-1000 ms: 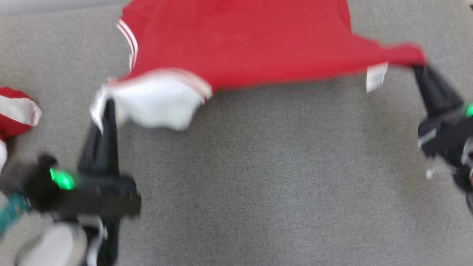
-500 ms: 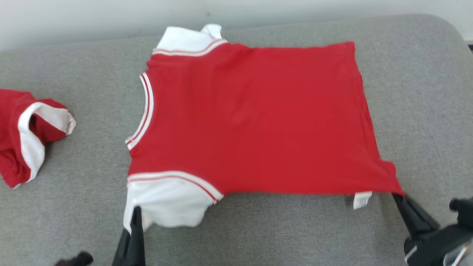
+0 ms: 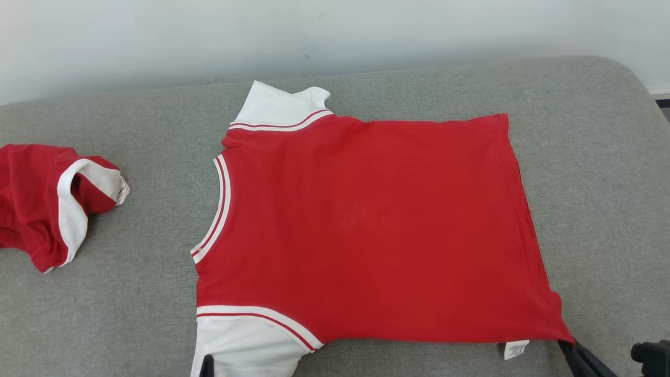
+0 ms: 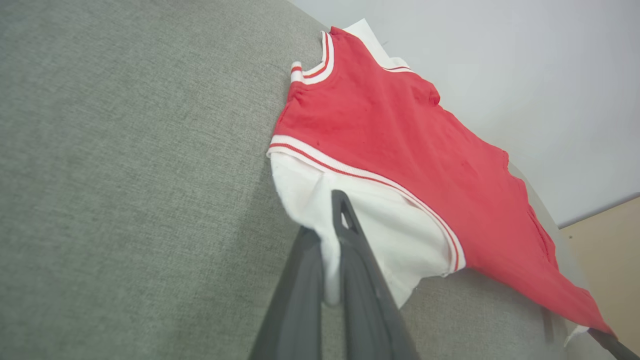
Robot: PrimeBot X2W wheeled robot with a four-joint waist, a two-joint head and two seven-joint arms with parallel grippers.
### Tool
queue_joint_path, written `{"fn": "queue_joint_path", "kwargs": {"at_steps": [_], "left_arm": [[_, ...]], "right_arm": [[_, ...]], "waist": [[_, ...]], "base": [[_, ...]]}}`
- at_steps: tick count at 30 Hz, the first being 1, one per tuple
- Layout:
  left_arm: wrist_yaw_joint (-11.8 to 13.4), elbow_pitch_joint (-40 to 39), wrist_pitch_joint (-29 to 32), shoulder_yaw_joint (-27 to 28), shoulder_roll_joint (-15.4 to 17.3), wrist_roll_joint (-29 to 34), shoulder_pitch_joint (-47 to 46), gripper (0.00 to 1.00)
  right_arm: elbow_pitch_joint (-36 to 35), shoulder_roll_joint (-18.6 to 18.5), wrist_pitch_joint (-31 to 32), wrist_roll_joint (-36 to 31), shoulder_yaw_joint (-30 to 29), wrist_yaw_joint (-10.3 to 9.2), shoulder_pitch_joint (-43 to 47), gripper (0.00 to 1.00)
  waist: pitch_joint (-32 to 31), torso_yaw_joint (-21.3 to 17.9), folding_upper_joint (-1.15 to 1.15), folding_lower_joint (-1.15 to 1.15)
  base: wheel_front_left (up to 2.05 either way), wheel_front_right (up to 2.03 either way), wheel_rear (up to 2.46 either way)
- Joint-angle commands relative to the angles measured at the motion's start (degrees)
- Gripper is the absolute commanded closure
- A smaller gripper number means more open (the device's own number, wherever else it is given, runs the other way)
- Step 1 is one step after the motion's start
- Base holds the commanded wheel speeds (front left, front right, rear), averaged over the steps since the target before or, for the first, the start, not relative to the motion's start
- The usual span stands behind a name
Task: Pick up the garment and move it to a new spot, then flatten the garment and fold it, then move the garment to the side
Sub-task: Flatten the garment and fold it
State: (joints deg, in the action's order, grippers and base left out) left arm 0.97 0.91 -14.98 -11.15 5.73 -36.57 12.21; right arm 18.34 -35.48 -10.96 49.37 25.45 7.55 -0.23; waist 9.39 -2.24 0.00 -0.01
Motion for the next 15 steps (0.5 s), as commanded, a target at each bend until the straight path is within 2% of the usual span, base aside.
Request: {"fn": "queue_joint_path", "kwargs": {"at_steps": [1,5,9,15], "left_arm": [[-0.1,0.0,-0.3,0.3,-0.1,0.7,0.1,1.00],[-1.9,0.3,-0.2,-0.1,-0.5,2.4,-3.0,1.00],[-3.4,0.2,0.4,-1.2,1.1,4.1,-7.1,1.00],[-4.2,1.4,3.1,-0.5,3.6,4.5,-16.2,1.00]], "right_arm": [[0.0,0.1,0.2,-0.2,-0.4,-0.14,0.3,1.00],[-1.7,2.2,1.9,-1.7,-2.0,-0.14,-0.1,1.00],[-3.0,3.6,3.6,-2.8,-2.5,-0.14,-2.5,1.00],[-3.2,5.2,5.8,-2.5,-2.7,-0.14,-7.7,1.00]], "waist": [[0.0,0.0,0.00,0.01],[0.7,-0.3,0.00,0.01],[1.6,-0.9,0.00,0.01],[3.5,-2.1,0.00,0.01]], "base": [[0.00,0.00,0.00],[0.00,0.00,0.00],[0.00,0.00,0.00],[0.00,0.00,0.00]]}}
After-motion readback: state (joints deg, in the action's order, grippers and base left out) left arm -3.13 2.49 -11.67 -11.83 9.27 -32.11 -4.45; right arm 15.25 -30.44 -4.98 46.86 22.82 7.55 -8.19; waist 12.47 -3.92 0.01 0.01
